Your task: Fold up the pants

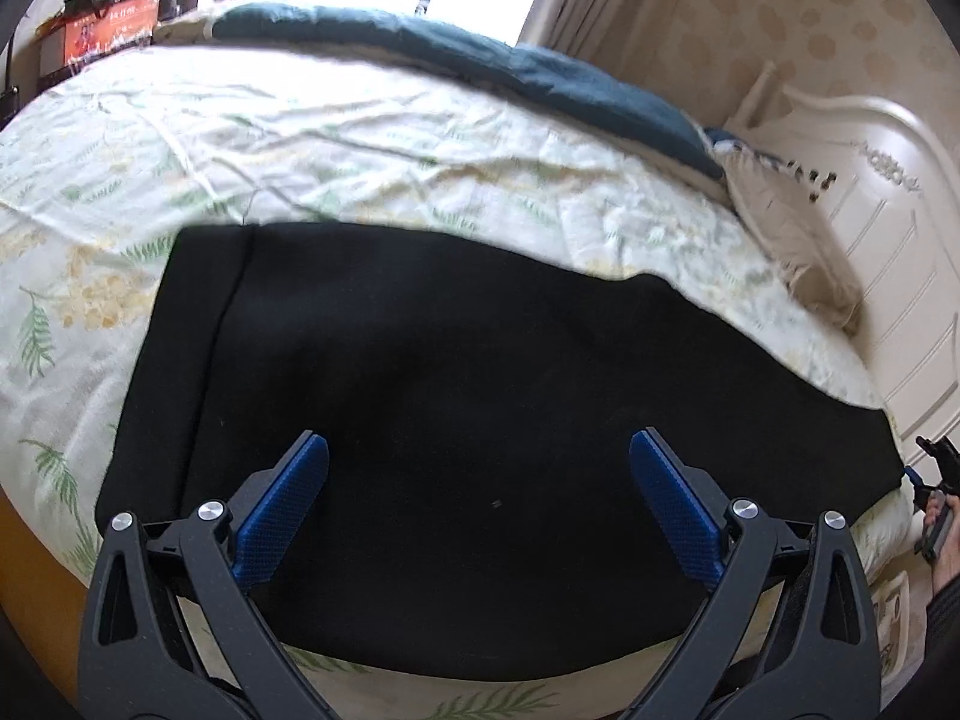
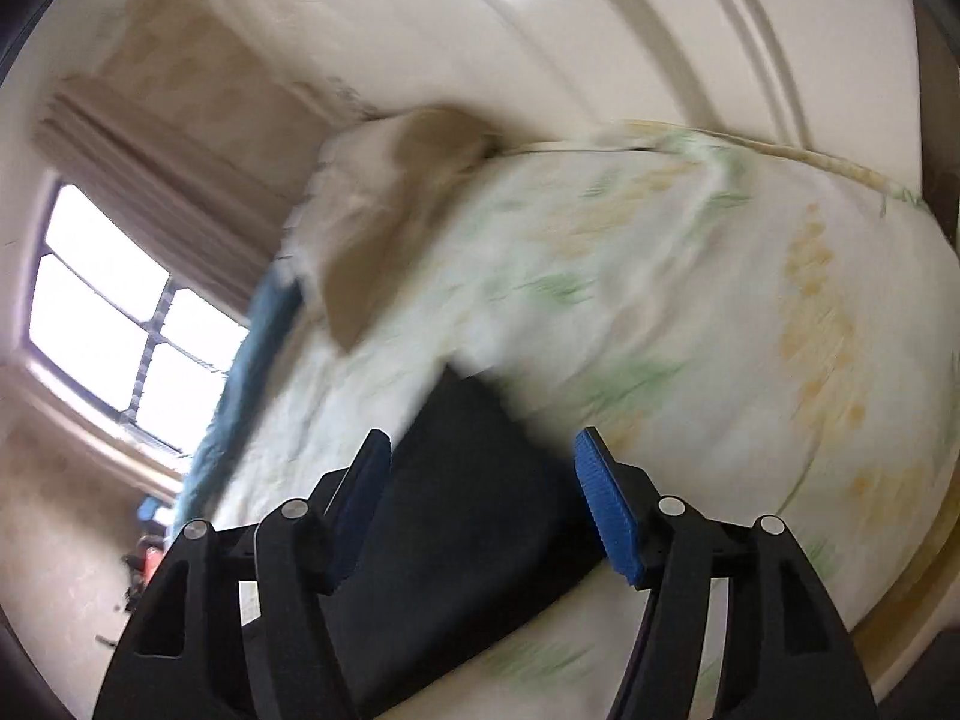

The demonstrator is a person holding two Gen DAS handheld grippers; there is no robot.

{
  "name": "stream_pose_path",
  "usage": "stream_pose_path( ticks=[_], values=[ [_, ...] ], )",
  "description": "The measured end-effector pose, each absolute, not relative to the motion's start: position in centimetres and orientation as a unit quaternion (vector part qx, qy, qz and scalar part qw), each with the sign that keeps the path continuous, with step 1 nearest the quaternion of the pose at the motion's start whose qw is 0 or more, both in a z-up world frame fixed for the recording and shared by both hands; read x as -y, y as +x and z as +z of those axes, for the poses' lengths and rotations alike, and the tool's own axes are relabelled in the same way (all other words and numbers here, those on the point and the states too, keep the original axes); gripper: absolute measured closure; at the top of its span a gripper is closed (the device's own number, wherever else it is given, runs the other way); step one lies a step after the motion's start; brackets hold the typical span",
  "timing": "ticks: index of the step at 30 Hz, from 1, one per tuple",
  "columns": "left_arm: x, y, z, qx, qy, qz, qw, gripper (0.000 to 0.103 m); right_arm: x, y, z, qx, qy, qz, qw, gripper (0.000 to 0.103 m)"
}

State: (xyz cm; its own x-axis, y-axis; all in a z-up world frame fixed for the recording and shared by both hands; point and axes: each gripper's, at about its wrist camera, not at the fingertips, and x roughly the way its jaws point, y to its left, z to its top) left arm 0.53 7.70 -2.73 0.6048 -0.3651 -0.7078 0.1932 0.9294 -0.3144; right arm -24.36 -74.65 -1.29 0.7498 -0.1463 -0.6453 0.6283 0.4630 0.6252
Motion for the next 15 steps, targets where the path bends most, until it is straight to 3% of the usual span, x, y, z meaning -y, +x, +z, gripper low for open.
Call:
stream_pose_path(
  ticks=[4,9,13,15],
  values=[
    [-8.4,0.8,-3.2,-0.424,-0.11,-0.154,0.886,0.003,74.7,-22.3,-3.3,-0.308,0.459,-0.199,0.809,0.034],
    [-8.4,0.8,-3.4,-0.428,-0.103,-0.153,0.885,0.003,72.9,-20.3,-3.5,-0.363,0.446,-0.112,0.811,0.037],
    [-7.8,0.7,-3.6,-0.425,-0.086,-0.144,0.889,0.003,71.7,-19.4,-3.6,-0.395,0.417,-0.115,0.811,0.072],
    [-7.6,0.6,-3.6,-0.424,-0.078,-0.143,0.891,0.003,71.3,-19.4,-3.4,-0.397,0.41,-0.124,0.811,0.075]
  ],
)
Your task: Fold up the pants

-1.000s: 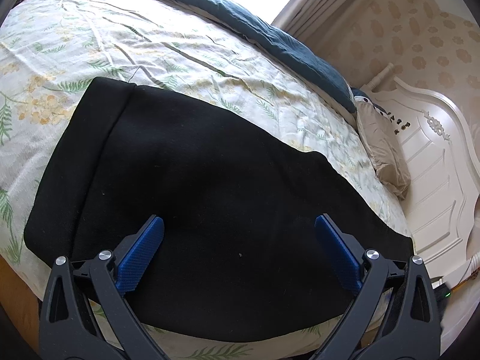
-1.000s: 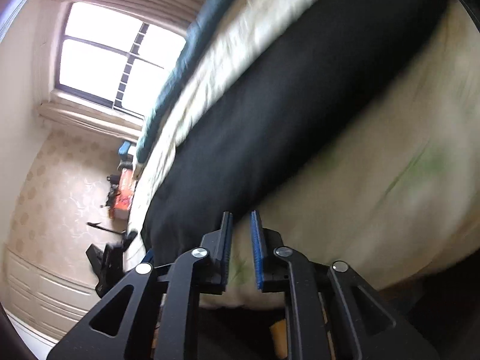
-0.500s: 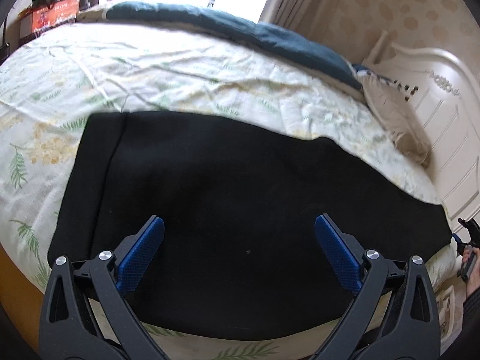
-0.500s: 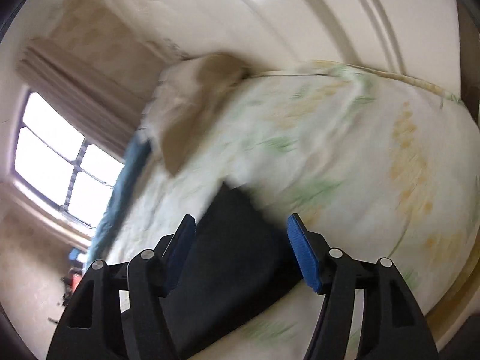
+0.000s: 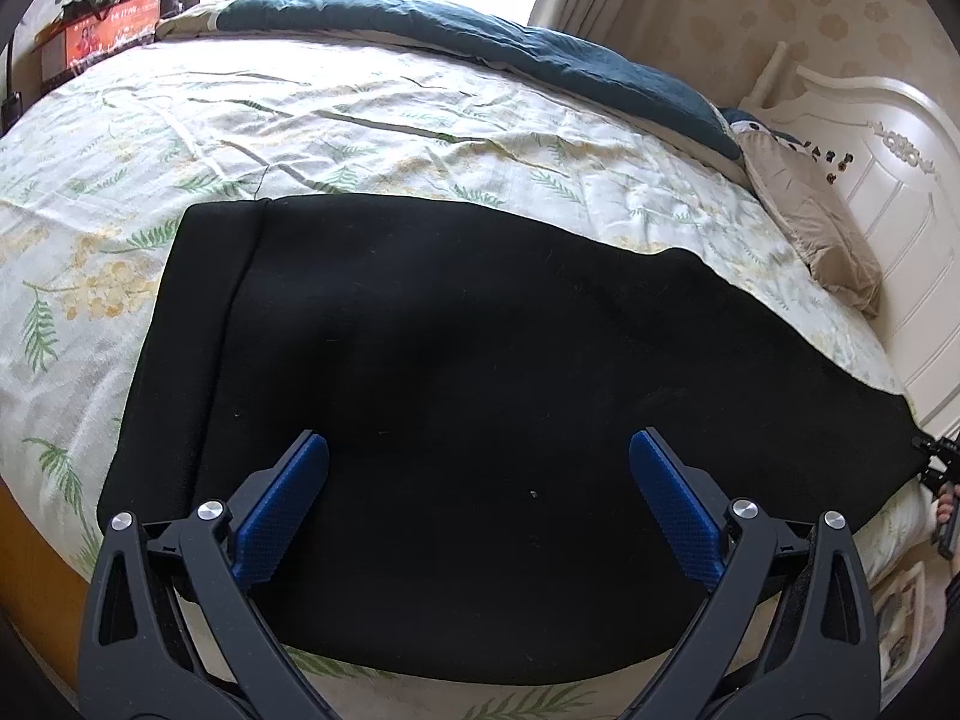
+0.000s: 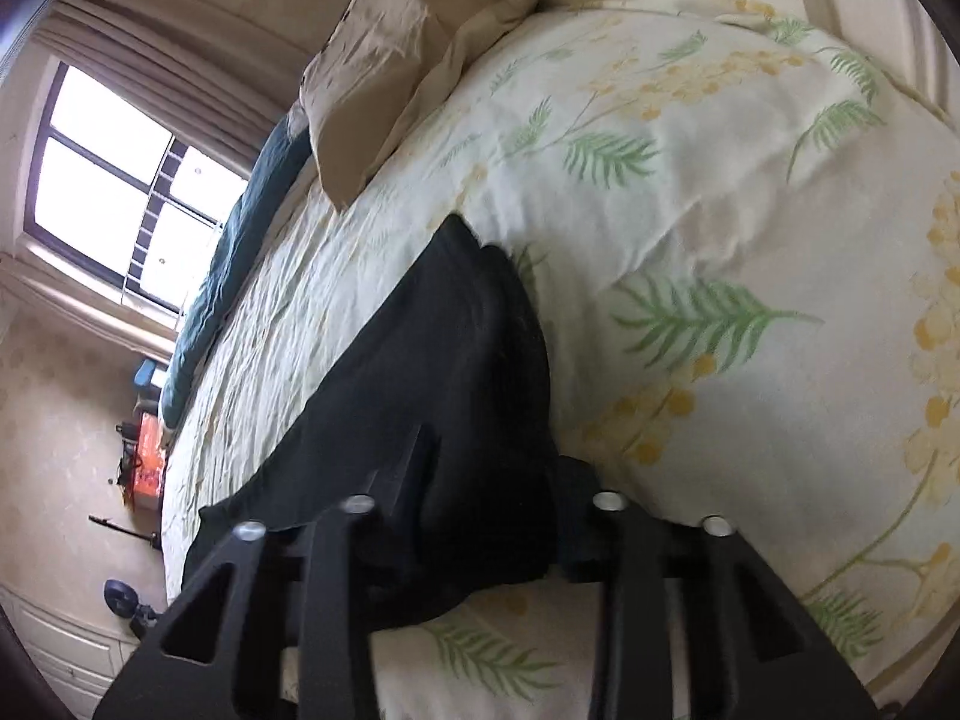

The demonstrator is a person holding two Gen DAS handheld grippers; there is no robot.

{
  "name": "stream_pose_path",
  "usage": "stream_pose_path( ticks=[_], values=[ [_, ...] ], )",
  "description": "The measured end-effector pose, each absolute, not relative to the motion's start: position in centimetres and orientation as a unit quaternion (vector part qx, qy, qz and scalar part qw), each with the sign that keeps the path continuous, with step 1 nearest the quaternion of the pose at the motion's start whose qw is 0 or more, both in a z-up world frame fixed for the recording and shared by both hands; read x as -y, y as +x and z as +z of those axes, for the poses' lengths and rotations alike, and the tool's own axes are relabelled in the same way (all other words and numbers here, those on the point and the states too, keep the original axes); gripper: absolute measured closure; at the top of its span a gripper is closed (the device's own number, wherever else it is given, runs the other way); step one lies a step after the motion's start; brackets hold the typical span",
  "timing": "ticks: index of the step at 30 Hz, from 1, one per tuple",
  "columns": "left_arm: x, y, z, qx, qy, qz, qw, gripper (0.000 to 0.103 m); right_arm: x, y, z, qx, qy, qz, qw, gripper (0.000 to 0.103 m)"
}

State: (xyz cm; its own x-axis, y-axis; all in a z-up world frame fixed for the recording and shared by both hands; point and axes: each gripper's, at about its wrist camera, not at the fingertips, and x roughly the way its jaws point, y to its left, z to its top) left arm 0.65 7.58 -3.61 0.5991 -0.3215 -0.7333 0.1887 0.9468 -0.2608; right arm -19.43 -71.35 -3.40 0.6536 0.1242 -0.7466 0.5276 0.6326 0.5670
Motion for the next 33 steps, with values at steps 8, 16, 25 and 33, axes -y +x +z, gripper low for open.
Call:
stream_pose_path(
  ticks=[8,16,25,33],
  values=[
    [-8.3,0.7,-3.6,-0.426,-0.094,-0.153,0.887,0.003,68.4,-18.7,0.6,-0.348,0.404,-0.133,0.836,0.077],
    [-8.4,0.7,-3.5,-0.423,-0.103,-0.155,0.887,0.003,59.6,-15.0,7.0,-0.322,0.346,-0.064,0.879,0.077],
    [-8.5,0.6,-3.5,-0.42,-0.106,-0.161,0.887,0.003,47.9,-8.9,7.2,-0.353,0.29,0.033,0.889,0.077],
    [-8.6,0.5,-3.5,-0.419,-0.108,-0.161,0.887,0.003,39.0,-4.9,3.9,-0.39,0.259,0.093,0.879,0.077]
  ],
)
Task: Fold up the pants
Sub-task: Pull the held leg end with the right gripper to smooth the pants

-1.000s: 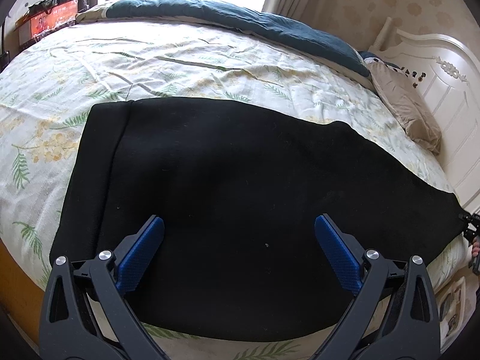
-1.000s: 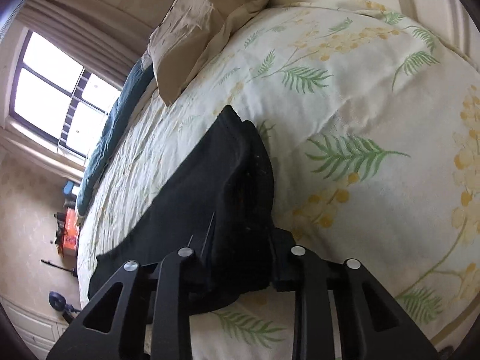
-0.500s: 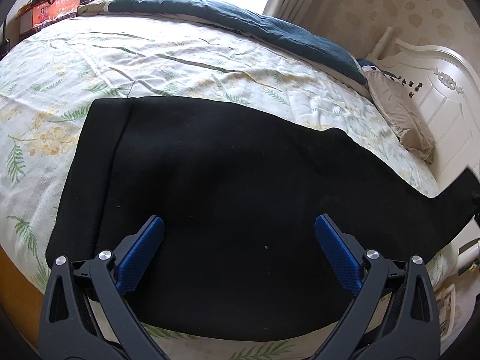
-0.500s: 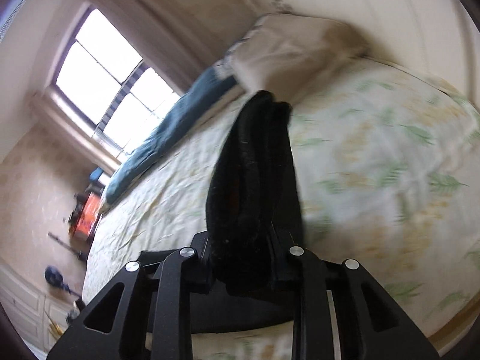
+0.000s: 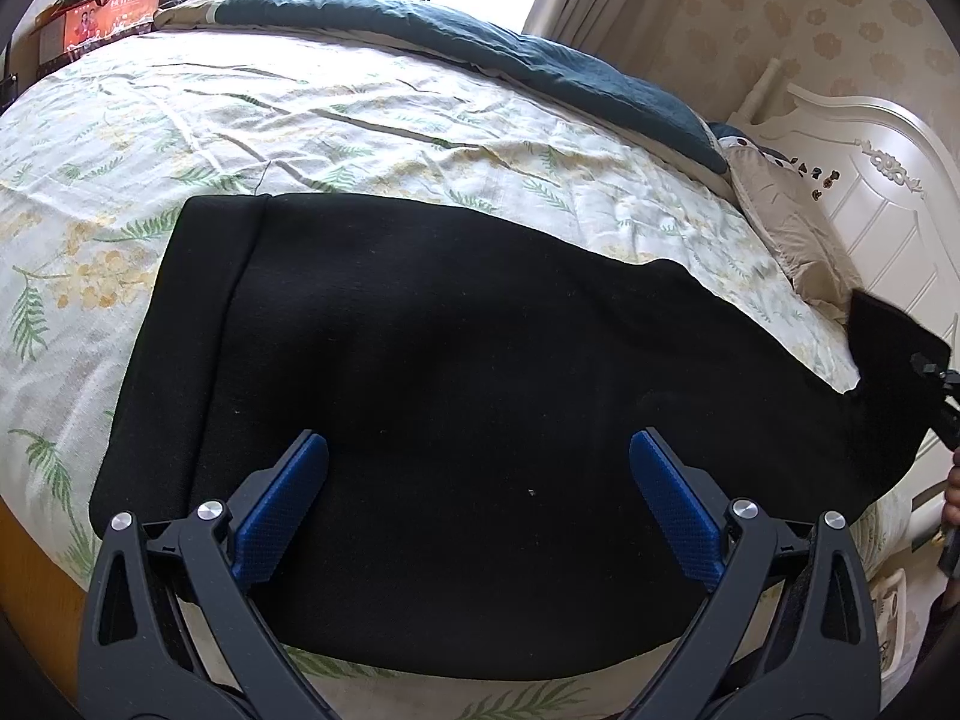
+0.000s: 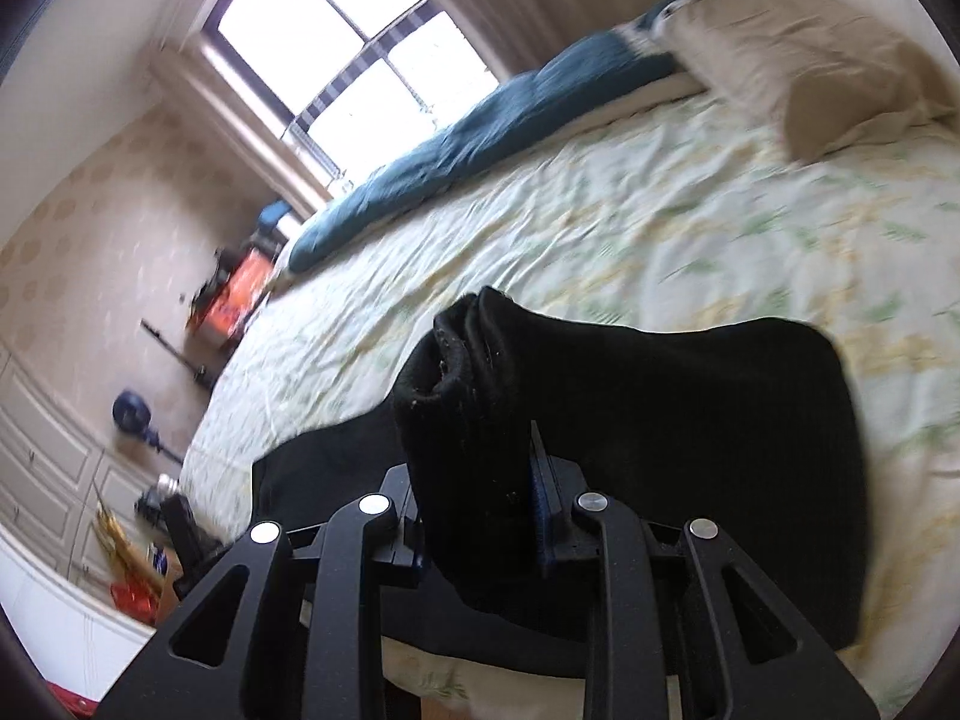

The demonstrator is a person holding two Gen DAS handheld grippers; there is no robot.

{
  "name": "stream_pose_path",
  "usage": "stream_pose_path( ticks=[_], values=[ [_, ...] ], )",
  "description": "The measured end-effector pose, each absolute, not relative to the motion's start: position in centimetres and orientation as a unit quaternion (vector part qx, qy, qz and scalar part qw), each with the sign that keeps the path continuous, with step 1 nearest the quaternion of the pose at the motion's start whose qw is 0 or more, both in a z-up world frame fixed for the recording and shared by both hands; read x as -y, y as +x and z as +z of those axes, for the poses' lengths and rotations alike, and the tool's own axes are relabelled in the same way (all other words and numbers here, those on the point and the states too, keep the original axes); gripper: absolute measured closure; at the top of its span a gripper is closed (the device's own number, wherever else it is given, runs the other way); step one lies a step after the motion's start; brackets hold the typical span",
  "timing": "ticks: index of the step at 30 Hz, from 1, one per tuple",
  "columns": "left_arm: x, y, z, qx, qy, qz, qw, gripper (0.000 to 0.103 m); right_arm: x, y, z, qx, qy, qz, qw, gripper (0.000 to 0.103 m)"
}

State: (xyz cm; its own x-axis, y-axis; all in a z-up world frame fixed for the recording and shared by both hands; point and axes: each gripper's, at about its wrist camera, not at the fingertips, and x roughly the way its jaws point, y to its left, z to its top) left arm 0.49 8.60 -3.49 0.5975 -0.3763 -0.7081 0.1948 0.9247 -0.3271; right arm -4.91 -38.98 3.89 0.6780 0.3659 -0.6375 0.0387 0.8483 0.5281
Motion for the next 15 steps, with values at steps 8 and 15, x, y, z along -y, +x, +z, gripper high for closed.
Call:
stream_pose_path(
  ticks=[8,15],
  values=[
    [-8.6,0.5,-3.4,-0.418,-0.111,-0.161,0.887,0.003,33.2,-2.7,-0.7,-0.436,0.205,0.085,0.872,0.077],
    [-8.6,0.4,-3.4,-0.418,-0.109,-0.16,0.888,0.003,30.7,-3.0,-2.9,-0.458,0.163,0.067,0.872,0.077]
  ],
)
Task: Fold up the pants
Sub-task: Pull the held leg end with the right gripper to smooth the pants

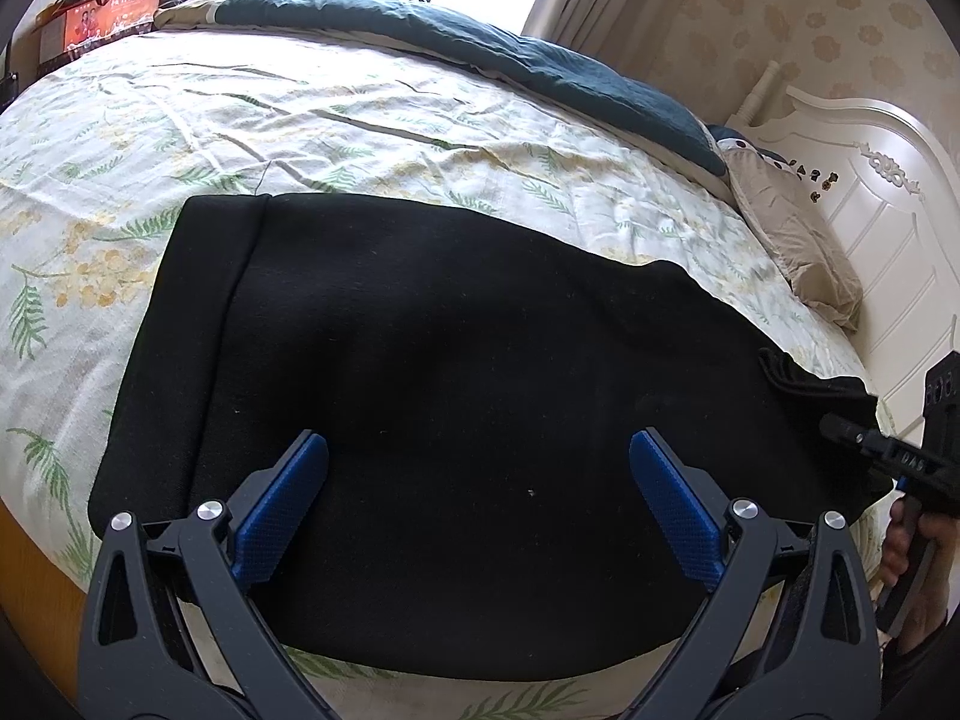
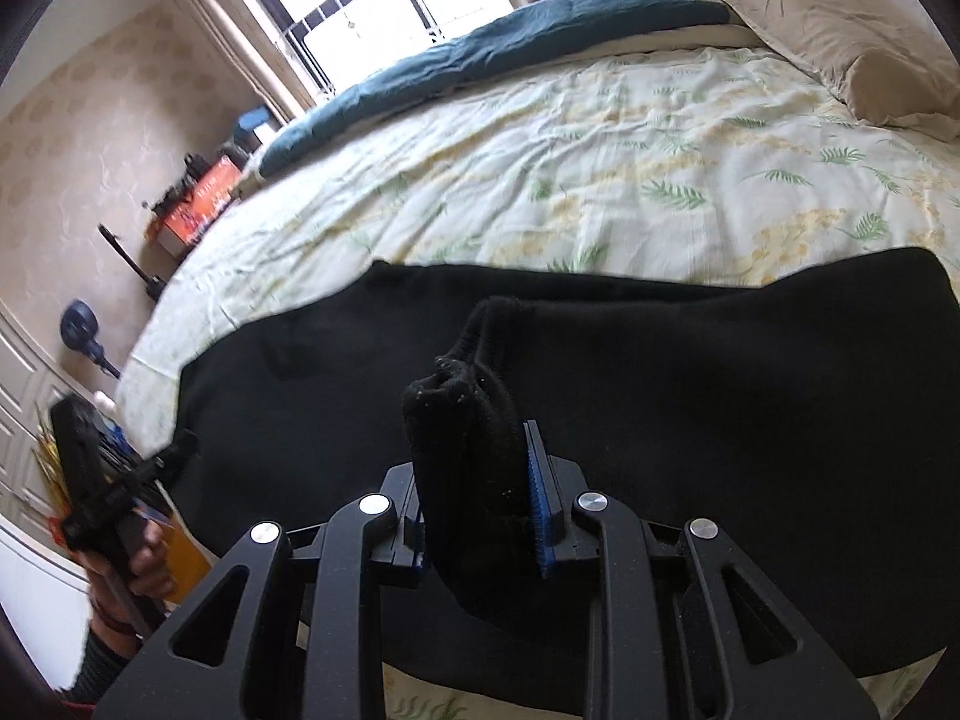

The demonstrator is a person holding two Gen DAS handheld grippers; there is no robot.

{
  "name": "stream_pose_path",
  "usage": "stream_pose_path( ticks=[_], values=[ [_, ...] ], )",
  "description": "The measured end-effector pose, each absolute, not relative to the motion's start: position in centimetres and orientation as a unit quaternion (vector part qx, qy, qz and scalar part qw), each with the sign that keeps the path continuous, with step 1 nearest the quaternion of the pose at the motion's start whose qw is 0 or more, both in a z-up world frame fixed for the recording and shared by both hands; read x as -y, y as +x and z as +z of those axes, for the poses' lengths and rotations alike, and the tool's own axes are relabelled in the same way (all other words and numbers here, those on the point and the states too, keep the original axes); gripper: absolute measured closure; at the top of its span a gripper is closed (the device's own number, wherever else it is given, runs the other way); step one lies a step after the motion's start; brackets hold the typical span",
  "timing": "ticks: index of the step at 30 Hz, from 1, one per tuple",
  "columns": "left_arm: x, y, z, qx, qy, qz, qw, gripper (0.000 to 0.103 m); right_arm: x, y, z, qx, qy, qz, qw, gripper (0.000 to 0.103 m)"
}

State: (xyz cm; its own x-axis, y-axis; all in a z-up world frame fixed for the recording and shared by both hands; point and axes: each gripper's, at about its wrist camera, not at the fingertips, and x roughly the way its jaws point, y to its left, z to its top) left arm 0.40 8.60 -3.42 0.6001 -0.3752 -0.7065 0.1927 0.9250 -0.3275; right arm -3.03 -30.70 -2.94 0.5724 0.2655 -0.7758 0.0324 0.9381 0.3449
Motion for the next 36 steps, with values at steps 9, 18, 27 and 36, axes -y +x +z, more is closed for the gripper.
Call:
stream_pose_path(
  ticks=[9,18,27,36],
  values=[
    [-8.4,0.4,-3.3,-0.417,-0.107,-0.158,0.889,0.003,29.6,-3.8,-3.6,-0.458,0.116,0.067,0.879,0.077],
    [-8.3,0.4,-3.5,-0.417,-0.1,-0.158,0.89,0.003,29.3,-4.3,-3.7,-0.462,0.099,0.081,0.877,0.073],
    [-8.0,0.5,-3.7,-0.416,-0.089,-0.159,0.891,0.003,28.6,-5.5,-3.5,-0.462,0.103,0.091,0.876,0.056],
    [-7.9,0.5,-3.8,-0.415,-0.078,-0.157,0.893,0.003,27.4,-7.2,-3.2,-0.464,0.092,0.104,0.875,0.044]
  ],
)
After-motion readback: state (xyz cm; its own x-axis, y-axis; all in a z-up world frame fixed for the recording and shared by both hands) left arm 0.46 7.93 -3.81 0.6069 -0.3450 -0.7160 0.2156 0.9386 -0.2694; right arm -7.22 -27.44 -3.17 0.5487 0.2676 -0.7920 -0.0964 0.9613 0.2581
